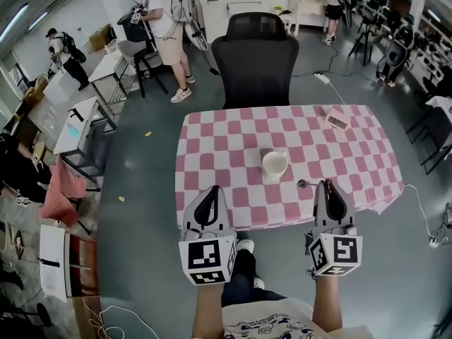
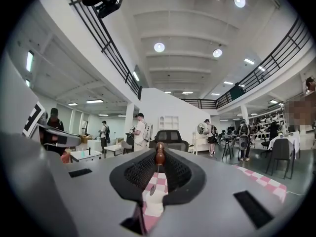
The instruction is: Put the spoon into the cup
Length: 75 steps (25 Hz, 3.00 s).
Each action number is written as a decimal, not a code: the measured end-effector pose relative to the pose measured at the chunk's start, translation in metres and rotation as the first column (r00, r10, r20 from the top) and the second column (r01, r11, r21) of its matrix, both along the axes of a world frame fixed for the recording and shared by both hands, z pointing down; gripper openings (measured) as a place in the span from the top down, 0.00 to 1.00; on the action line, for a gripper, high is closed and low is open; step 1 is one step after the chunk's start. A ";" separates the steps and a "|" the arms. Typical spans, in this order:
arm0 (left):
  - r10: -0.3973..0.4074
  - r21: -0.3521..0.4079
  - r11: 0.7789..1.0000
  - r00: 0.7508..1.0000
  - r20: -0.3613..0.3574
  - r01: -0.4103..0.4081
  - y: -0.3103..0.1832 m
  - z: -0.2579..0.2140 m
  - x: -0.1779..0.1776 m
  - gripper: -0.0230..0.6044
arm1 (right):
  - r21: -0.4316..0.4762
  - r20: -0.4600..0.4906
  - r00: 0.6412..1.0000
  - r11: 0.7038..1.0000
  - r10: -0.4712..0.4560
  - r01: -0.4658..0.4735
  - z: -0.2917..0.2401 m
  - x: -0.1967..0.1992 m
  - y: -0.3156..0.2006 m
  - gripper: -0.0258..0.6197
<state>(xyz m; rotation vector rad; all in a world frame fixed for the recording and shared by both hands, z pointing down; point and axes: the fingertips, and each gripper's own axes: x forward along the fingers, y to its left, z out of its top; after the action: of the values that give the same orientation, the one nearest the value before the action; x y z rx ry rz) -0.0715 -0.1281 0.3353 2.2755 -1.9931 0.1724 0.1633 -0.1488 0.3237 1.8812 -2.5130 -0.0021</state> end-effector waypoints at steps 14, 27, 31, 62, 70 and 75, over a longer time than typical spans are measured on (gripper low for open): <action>0.069 -0.031 0.997 0.998 -0.009 -0.070 -0.149 0.014 -0.024 0.94 | -0.031 -0.021 1.000 0.999 0.021 -0.022 0.015 -0.033 -0.133 0.88; 0.148 -0.078 0.986 0.989 -0.020 -0.149 -0.243 0.045 -0.032 0.94 | -0.106 -0.019 0.998 0.993 0.052 -0.053 0.053 -0.050 -0.212 0.88; 0.155 -0.102 0.982 0.988 -0.024 -0.157 -0.257 0.055 -0.031 0.94 | -0.139 -0.025 0.999 0.989 0.043 -0.046 0.066 -0.052 -0.226 0.88; 0.100 -0.336 0.936 0.994 -0.043 -0.109 -0.282 0.172 -0.017 0.94 | -0.450 -0.049 0.990 0.888 -0.135 0.099 0.213 -0.067 -0.266 0.88; 0.084 -0.369 0.925 0.996 -0.038 -0.092 -0.278 0.192 -0.019 0.94 | -0.502 -0.047 0.983 0.855 -0.177 0.130 0.251 -0.073 -0.265 0.88; 0.076 -0.385 0.919 0.996 -0.041 -0.086 -0.278 0.201 -0.020 0.94 | -0.528 -0.040 0.981 0.838 -0.187 0.138 0.268 -0.076 -0.265 0.88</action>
<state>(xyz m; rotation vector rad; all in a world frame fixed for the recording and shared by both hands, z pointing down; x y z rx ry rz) -0.0911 -0.4060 0.5364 2.0909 -1.6714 0.4952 0.0876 -0.4138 0.5914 1.4129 -2.2859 0.5300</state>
